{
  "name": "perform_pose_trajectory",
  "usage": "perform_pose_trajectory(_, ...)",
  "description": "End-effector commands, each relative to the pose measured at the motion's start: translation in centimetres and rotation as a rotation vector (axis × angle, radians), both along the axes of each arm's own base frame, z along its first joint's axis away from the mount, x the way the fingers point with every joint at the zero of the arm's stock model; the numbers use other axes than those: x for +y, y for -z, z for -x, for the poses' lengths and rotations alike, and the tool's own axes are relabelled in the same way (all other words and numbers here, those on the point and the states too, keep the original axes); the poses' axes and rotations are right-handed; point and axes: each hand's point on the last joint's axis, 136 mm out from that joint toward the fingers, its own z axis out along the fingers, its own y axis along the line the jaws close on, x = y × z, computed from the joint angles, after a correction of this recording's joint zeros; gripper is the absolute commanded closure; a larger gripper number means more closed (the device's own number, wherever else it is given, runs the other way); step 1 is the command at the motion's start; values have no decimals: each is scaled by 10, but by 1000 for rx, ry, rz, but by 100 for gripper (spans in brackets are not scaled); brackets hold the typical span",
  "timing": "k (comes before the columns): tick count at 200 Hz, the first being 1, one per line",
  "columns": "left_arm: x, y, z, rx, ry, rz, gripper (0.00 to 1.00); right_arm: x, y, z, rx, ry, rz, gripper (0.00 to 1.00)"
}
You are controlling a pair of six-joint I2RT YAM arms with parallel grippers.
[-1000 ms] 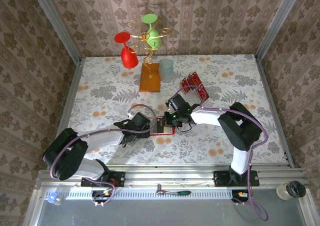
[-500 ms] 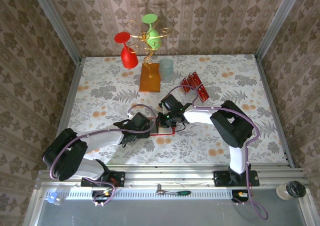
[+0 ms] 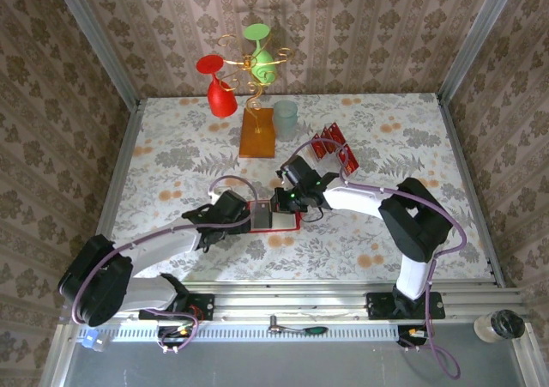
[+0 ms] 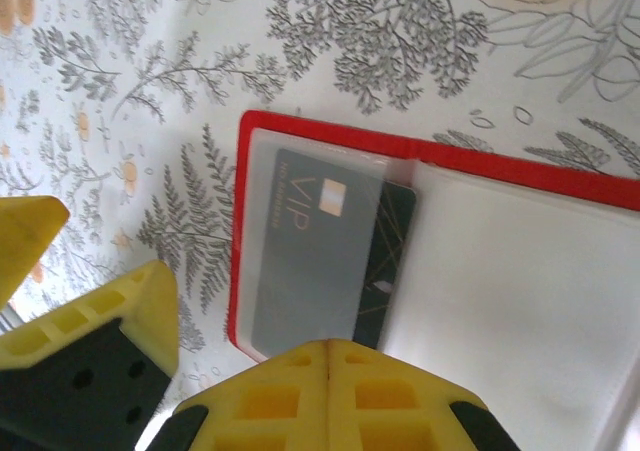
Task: Put the credit cards into the card holder
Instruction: Insert the credit card into the card slot.
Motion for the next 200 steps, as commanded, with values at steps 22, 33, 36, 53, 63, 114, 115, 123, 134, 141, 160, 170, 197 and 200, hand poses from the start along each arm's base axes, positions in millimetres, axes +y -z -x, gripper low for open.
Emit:
perform_pose_trajectory(22,11,13,6,42,-9,-30,0,-1,12,-2,10,-14,62,98)
perform_pose_trajectory(33,10,15,5,46,-9,-32,0,0,15,-2,14,-18,65,99)
perform_pose_trajectory(36,10,16,5,48,-7,-34,0,1,15,-2,15,-20,66,99)
perform_pose_trajectory(53,10,18,4,52,-7,-38,0,2,19,-3,20,-23,71,99)
perform_pose_trajectory(63,9,19,4,55,-4,-38,0,3,21,-3,22,-24,74,99)
perform_pose_trajectory(114,8,25,3,66,-2,-42,0,9,31,-5,39,-31,76,99)
perform_pose_trajectory(115,8,25,3,66,-1,-42,0,9,31,-6,40,-31,76,99)
perform_pose_trajectory(123,8,25,3,66,-1,-42,0,10,32,-6,43,-33,76,99)
perform_pose_trajectory(134,8,27,3,70,-2,-42,0,12,35,-5,51,-39,79,99)
perform_pose_trajectory(141,8,27,3,70,-1,-42,0,13,37,-5,54,-44,84,99)
perform_pose_trajectory(160,8,27,3,70,0,-44,0,15,43,-2,67,-52,90,100)
perform_pose_trajectory(170,8,28,3,72,0,-45,0,18,44,-1,73,-56,86,100)
perform_pose_trajectory(197,6,29,3,76,2,-41,0,24,42,-1,75,-49,64,100)
perform_pose_trajectory(200,6,30,3,76,3,-42,0,24,42,-1,76,-48,61,100)
